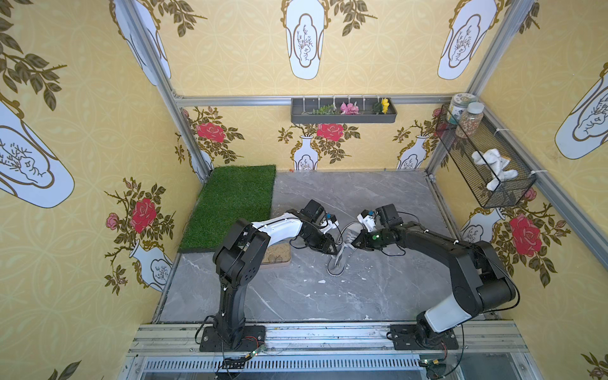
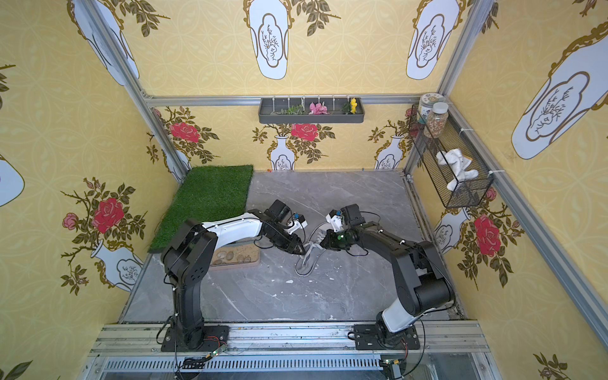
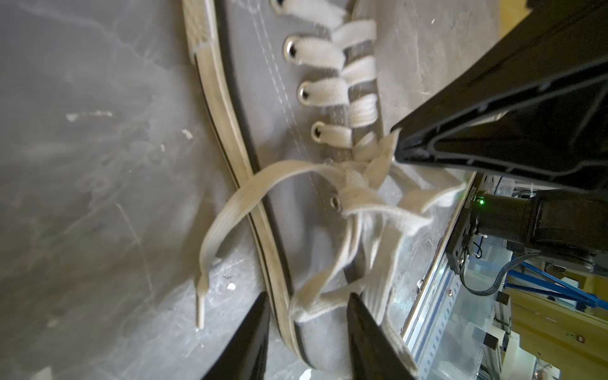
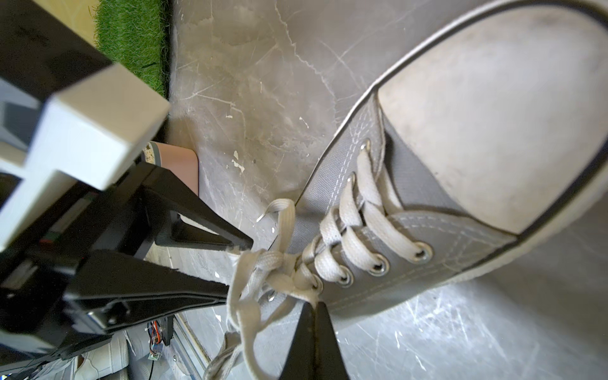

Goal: Tie the shoes
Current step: Tie the shoelace on the shoe.

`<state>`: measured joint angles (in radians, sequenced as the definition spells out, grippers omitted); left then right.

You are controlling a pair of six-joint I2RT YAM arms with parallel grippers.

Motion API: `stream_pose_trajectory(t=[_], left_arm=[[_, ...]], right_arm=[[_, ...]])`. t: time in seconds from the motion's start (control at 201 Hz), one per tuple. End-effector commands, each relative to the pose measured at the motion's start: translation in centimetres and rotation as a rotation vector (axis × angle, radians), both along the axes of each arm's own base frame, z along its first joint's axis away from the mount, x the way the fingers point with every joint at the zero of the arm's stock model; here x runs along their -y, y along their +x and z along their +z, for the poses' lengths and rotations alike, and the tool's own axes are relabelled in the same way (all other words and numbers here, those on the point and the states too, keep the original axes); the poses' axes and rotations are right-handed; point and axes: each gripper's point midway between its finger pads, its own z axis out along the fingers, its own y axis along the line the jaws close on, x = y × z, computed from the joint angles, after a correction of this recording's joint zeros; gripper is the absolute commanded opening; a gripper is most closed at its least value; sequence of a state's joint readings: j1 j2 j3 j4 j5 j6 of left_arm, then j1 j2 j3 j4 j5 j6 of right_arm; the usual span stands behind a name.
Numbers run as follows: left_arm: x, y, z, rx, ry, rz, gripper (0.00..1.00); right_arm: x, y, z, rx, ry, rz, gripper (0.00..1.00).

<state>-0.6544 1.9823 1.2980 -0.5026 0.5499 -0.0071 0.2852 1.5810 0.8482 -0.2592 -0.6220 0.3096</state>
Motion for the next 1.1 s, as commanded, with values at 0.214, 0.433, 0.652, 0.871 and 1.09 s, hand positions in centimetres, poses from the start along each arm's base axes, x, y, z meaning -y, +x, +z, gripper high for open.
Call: stream_pose_trajectory(t=[0.214,0.433,0.652,0.871,1.09], left_arm=[[0.3,0.0,-0.1,-0.008,-0.011,-0.012,0.06],[-0.4,1.1,-0.5,0.023,0.041,0.023,0.00],[-1.1,1.4,-1.1,0.038,0.092,0.051,0.00],[-1.7,1.8,-1.5,0.057,0.124,0.079,0.00],[-1.9,2.1,-1.3,0.067,0.133,0.090,0.00]], right_arm=[[0.4,0.5,0.2,0.040,-0.029,0.003,0.00],[1.3,0.5,0.3,0.066,-0.096,0.000,0.00],[2.0,0.4,0.1,0.075,-0.151,-0.006,0.00],[2.9,0.3,-0.1,0.089,-0.202,-0.022,0.00],[3.8,0.2,-0.6,0.094,-0.262,-0.035,0.00]])
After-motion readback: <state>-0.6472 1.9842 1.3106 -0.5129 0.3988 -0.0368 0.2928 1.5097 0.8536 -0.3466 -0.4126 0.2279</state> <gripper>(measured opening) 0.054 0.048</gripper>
